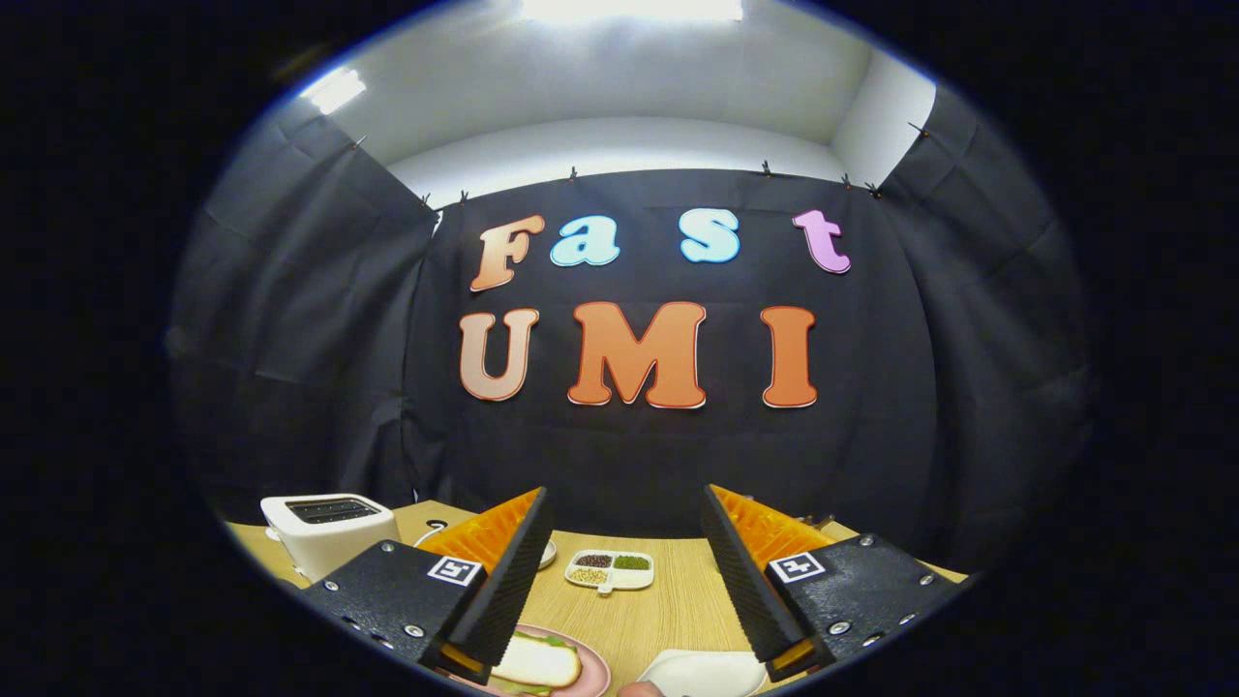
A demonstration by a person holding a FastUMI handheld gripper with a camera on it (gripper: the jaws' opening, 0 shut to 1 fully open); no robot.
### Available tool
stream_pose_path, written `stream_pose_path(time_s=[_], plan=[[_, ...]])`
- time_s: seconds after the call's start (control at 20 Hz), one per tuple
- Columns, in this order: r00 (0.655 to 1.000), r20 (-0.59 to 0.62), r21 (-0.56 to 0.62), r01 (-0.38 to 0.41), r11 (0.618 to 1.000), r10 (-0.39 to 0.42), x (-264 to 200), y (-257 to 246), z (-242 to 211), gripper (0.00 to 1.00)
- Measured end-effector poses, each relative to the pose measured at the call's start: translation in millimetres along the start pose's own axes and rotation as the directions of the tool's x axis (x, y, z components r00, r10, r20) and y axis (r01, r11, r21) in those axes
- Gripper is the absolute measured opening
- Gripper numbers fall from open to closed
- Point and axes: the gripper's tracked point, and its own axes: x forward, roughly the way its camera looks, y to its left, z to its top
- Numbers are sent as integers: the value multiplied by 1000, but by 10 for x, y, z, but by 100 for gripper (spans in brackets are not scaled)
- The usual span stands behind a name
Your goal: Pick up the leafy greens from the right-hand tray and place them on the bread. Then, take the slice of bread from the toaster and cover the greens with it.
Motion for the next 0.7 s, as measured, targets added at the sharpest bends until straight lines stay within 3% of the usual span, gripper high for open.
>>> stream_pose_path(time_s=[0.25,0.7], plan=[[1000,14,7,24,1000,-24,-22,-108,-19,95],[999,34,-33,-3,999,4,-61,27,18,97]])
